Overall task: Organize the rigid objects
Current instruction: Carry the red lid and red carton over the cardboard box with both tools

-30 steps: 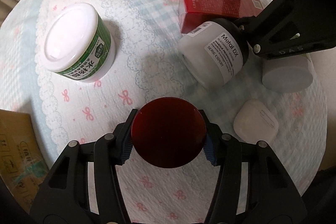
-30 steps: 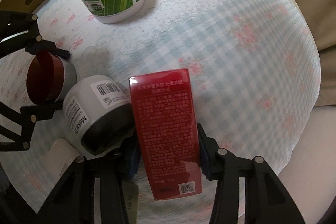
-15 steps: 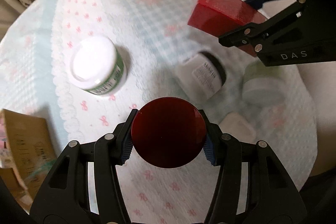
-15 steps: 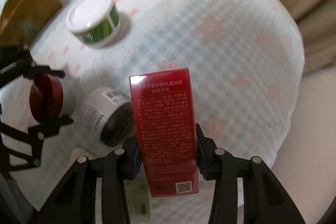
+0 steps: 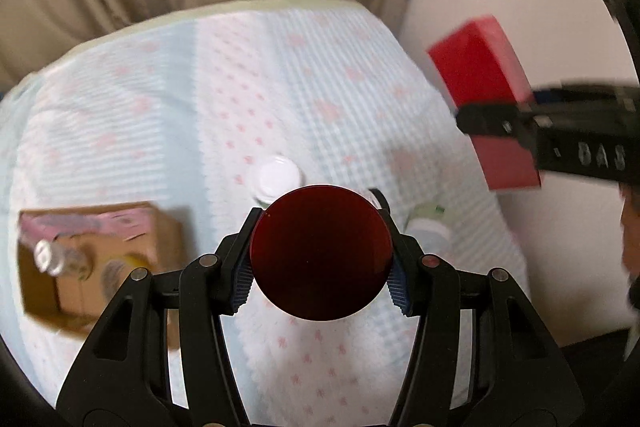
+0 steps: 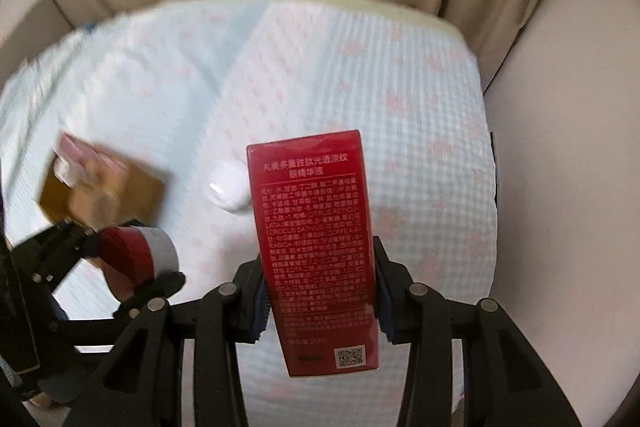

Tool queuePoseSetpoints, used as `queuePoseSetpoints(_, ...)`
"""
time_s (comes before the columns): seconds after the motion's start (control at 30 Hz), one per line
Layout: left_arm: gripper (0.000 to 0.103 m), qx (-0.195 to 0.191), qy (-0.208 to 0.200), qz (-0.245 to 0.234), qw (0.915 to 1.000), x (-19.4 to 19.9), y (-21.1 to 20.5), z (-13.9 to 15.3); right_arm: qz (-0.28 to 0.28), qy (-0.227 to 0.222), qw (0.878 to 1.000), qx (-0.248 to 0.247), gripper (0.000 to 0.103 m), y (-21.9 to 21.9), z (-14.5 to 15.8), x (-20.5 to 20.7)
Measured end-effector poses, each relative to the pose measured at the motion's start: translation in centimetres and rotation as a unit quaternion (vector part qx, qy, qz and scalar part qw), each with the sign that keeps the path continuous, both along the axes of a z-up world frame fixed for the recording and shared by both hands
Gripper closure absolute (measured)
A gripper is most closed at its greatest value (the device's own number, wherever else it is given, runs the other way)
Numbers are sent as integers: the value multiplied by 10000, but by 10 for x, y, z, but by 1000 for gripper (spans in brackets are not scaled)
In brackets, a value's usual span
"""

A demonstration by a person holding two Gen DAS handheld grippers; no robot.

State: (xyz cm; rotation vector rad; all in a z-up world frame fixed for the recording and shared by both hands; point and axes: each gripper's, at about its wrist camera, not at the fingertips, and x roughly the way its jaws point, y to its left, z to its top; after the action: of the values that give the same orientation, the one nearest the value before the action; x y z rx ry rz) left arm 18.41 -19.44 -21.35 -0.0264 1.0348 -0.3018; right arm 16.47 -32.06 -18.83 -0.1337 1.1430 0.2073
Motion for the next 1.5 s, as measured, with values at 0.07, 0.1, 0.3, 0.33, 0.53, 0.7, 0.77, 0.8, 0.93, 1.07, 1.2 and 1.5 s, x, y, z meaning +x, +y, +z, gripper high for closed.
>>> queuePoseSetpoints(0.07,52,-26,-108,178,9998,-7,20,23,69,-209,9996,158,64,18,25,-13)
queuePoseSetpoints(0.1,52,-11,-170,252,9995,-9,32,33,104,-276,9993,217,64,25,34,-13)
queuePoseSetpoints(0.3,52,43,-358,570,9977,-31,101,69,344,-586,9959,598,64,81,69,-38)
queuePoseSetpoints(0.33,52,41,-369,610,9974,-34,113,72,360,-592,9955,645,64,89,72,-40)
queuePoseSetpoints(0.53,52,-50,-386,723,9966,-48,197,75,342,-555,9931,975,64,155,74,-58)
queuePoseSetpoints(0.7,52,6,-288,566,9980,-50,266,65,74,-477,9922,1153,64,212,65,-62)
queuePoseSetpoints(0.77,52,69,-267,478,9985,-48,292,58,-73,-389,9912,1264,64,235,56,-62)
queuePoseSetpoints(0.8,52,126,-242,425,9987,-45,303,52,-144,-345,9911,1281,64,245,54,-62)
queuePoseSetpoints(0.93,52,248,14,256,9994,-34,344,25,-620,-159,9865,1506,64,282,31,-61)
queuePoseSetpoints(1.07,52,337,306,164,9988,-19,367,-9,-927,95,9796,1782,64,310,3,-55)
queuePoseSetpoints(1.2,52,392,627,124,9972,-5,383,-45,-1032,398,9778,1780,64,331,-27,-43)
queuePoseSetpoints(1.5,52,489,1409,-77,9888,22,385,-135,-1156,1151,9697,1818,64,353,-116,-8)
